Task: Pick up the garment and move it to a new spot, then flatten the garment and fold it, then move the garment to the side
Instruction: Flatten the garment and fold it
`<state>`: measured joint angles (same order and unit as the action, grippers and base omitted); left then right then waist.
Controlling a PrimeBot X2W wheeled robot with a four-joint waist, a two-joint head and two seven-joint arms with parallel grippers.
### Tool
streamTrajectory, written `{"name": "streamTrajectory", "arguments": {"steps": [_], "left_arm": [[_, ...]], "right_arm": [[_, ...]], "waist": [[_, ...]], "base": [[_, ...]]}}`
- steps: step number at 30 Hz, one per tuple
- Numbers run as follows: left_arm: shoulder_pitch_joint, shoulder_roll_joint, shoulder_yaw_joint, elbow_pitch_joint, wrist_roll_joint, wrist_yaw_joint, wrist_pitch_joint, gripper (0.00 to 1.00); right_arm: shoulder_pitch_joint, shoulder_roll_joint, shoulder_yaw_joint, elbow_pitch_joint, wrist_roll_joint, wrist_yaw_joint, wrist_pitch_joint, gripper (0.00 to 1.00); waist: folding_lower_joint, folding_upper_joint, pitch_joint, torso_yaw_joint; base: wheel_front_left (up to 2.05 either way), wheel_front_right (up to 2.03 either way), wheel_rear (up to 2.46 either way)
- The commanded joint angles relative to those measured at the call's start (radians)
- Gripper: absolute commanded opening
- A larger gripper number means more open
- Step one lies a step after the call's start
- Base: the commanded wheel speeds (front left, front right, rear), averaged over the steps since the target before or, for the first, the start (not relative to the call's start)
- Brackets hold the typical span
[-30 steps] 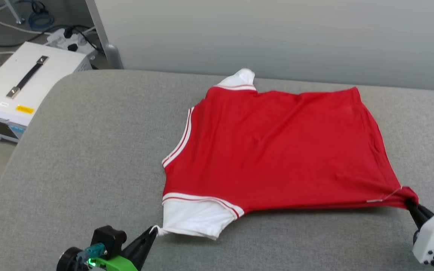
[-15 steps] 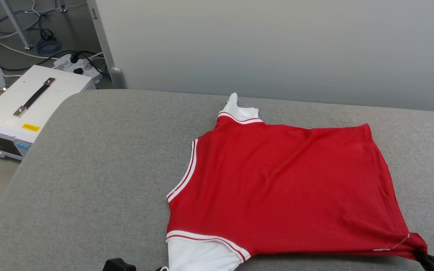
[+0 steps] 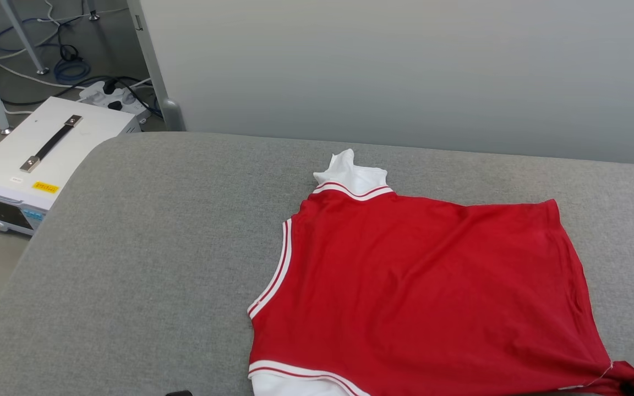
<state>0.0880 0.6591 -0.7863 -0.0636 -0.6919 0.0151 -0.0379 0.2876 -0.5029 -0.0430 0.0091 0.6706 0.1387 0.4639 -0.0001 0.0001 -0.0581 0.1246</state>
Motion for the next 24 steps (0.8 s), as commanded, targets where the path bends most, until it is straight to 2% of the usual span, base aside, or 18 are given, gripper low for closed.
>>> {"name": "streamTrajectory", "arguments": {"steps": [1, 7, 13, 24], "left_arm": [[-0.021, -0.006, 0.016, -0.008, 0.004, 0.010, -0.017, 0.00], [-0.114, -0.015, 0.078, -0.020, 0.019, 0.017, -0.070, 0.00], [-0.245, -0.033, 0.117, 0.000, 0.024, 0.005, -0.060, 0.00], [-0.451, -0.107, 0.116, 0.187, 0.047, -0.035, -0.034, 0.00]], "right_arm": [[0.007, 0.006, -0.019, -0.021, -0.008, -0.008, 0.008, 0.00], [-0.023, 0.019, -0.077, -0.092, -0.015, -0.008, 0.037, 0.00], [-0.115, 0.019, -0.087, -0.123, -0.029, -0.008, 0.072, 0.00], [-0.336, 0.004, -0.005, 0.000, -0.080, -0.008, 0.108, 0.00]], "waist": [[0.0001, -0.0001, 0.004, -0.001], [0.0001, -0.0001, 0.042, -0.003], [0.0001, -0.0001, 0.127, -0.017], [0.0001, -0.0001, 0.261, -0.038]], "base": [[0.00, 0.00, 0.00], [0.00, 0.00, 0.00], [0.00, 0.00, 0.00], [0.00, 0.00, 0.00]]}}
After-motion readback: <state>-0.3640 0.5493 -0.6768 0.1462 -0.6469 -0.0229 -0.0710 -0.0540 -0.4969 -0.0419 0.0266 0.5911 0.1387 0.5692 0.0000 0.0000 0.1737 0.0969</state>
